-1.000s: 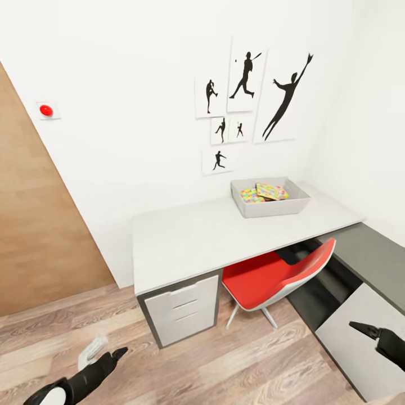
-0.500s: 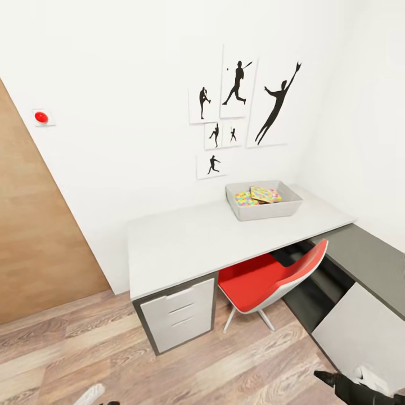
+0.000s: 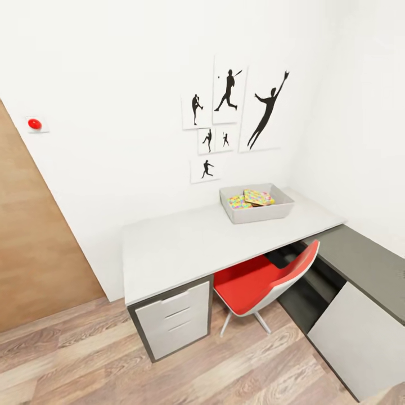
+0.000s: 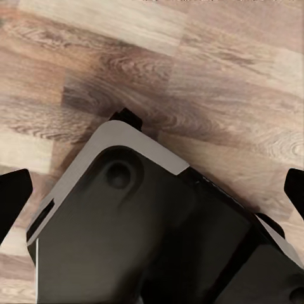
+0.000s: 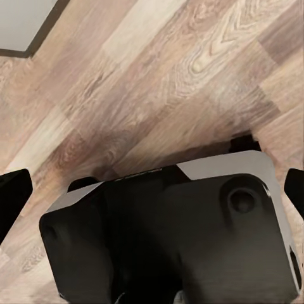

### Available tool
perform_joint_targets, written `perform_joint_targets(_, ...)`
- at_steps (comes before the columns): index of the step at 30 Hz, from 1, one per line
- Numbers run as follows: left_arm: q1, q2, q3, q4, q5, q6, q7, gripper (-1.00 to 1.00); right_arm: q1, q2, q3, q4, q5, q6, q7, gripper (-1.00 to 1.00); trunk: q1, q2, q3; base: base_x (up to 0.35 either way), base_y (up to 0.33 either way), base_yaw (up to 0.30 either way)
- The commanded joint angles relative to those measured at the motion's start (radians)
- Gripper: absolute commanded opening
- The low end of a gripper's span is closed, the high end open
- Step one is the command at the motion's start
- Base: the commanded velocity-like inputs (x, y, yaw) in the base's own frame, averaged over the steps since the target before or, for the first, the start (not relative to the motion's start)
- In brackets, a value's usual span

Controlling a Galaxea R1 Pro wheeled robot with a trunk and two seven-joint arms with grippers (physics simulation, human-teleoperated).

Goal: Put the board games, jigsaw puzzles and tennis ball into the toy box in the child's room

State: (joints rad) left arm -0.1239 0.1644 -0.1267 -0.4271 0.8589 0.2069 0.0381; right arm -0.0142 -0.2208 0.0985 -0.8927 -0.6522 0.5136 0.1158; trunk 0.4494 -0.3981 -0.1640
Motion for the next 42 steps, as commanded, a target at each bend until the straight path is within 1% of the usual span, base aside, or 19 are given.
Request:
perform_joint_targets(1,-0.001,0.0,-0.005,0.014,0.004,-0.007,0.004,1.0,-0.015,0.015,0.01,0.035,0.015,-0.003,-0.01,1.0,0.001,-0.002,0.0,0.0,0.0,-0.091)
perform_joint_targets(2,-0.002,-0.002,-0.004,0.03,0.001,-0.018,0.004,1.0,-0.03,0.031,0.016,0.071,0.034,-0.009,-0.02,1.0,0.001,-0.002,0.001,0.0,0.0,-0.093)
perform_joint_targets(3,-0.002,-0.002,-0.004,0.03,0.001,-0.018,0.004,1.0,-0.03,0.031,0.016,0.071,0.034,-0.009,-0.02,1.0,0.001,-0.002,0.003,0.0,0.0,-0.093)
perform_joint_targets(5,-0.003,-0.003,-0.003,0.06,-0.003,-0.042,0.005,1.0,-0.062,0.061,0.025,0.15,0.078,-0.025,-0.039,1.0,0.001,-0.002,0.006,0.0,0.0,-0.097)
perform_joint_targets(6,-0.003,-0.003,-0.003,0.06,-0.003,-0.042,0.005,1.0,-0.062,0.061,0.025,0.15,0.078,-0.025,-0.039,1.0,0.001,-0.002,0.008,0.0,0.0,-0.098)
perform_joint_targets(9,-0.004,-0.006,-0.002,0.102,-0.006,-0.084,0.005,1.0,-0.115,0.103,0.032,0.274,0.142,-0.071,-0.057,1.0,0.001,-0.002,0.013,0.0,0.0,-0.102)
perform_joint_targets(10,-0.004,-0.006,-0.002,0.102,-0.006,-0.084,0.005,1.0,-0.115,0.103,0.032,0.274,0.142,-0.071,-0.057,1.0,0.001,-0.002,0.014,0.0,0.0,-0.103)
perform_joint_targets(13,-0.001,-0.007,-0.002,0.135,-0.008,-0.124,0.005,1.0,-0.166,0.138,0.035,0.398,0.182,-0.132,-0.067,1.0,0.001,-0.002,0.019,0.0,0.0,-0.102)
perform_joint_targets(14,-0.001,-0.007,-0.002,0.135,-0.008,-0.124,0.005,1.0,-0.166,0.138,0.035,0.398,0.182,-0.132,-0.067,1.0,0.001,-0.002,0.021,0.0,0.0,-0.099)
perform_joint_targets(17,0.005,-0.009,-0.002,0.161,-0.007,-0.147,0.006,1.0,-0.21,0.173,0.037,0.502,0.204,-0.182,-0.084,1.0,0.001,-0.002,0.025,0.0,0.0,-0.077)
perform_joint_targets(18,0.005,-0.009,-0.002,0.161,-0.007,-0.147,0.006,1.0,-0.21,0.173,0.037,0.502,0.204,-0.182,-0.084,1.0,0.001,-0.002,0.026,0.0,0.0,-0.062)
perform_joint_targets(21,0.014,-0.012,-0.003,0.194,-0.007,-0.155,0.007,1.0,-0.236,0.2,0.041,0.563,0.215,-0.22,-0.12,1.0,0.001,-0.002,0.029,0.0,0.0,-0.04)
perform_joint_targets(25,0.022,-0.016,-0.003,0.222,-0.006,-0.159,0.009,1.0,-0.245,0.21,0.043,0.587,0.22,-0.25,-0.141,1.0,0.001,-0.002,0.032,0.0,0.0,-0.024)
perform_joint_targets(28,0.038,-0.02,-0.003,0.263,-0.006,-0.162,0.012,1.0,-0.249,0.219,0.039,0.61,0.219,-0.302,-0.16,1.0,0.001,-0.002,0.033,0.0,0.0,-0.013)
perform_joint_targets(32,0.061,-0.022,-0.004,0.287,-0.006,-0.163,0.014,1.0,-0.238,0.22,0.035,0.642,0.218,-0.334,-0.171,1.0,0.001,-0.002,0.033,0.0,0.0,-0.006)
perform_joint_targets(36,0.087,-0.024,-0.004,0.302,-0.006,-0.165,0.015,1.0,-0.187,0.215,0.032,0.722,0.217,-0.359,-0.177,1.0,0.001,-0.002,0.034,0.0,0.0,-0.003)
perform_joint_targets(37,0.087,-0.024,-0.004,0.302,-0.006,-0.165,0.015,1.0,-0.187,0.215,0.032,0.722,0.217,-0.359,-0.177,1.0,0.001,-0.002,0.034,0.0,0.0,-0.002)
perform_joint_targets(40,0.094,-0.024,-0.004,0.305,-0.006,-0.165,0.015,1.0,-0.156,0.213,0.031,0.759,0.217,-0.363,-0.179,1.0,0.001,-0.002,0.034,0.0,0.0,-0.002)
perform_joint_targets(42,0.099,-0.024,-0.004,0.308,-0.006,-0.165,0.015,1.0,-0.122,0.213,0.03,0.785,0.218,-0.366,-0.18,1.0,0.001,-0.002,0.034,0.0,0.0,-0.001)
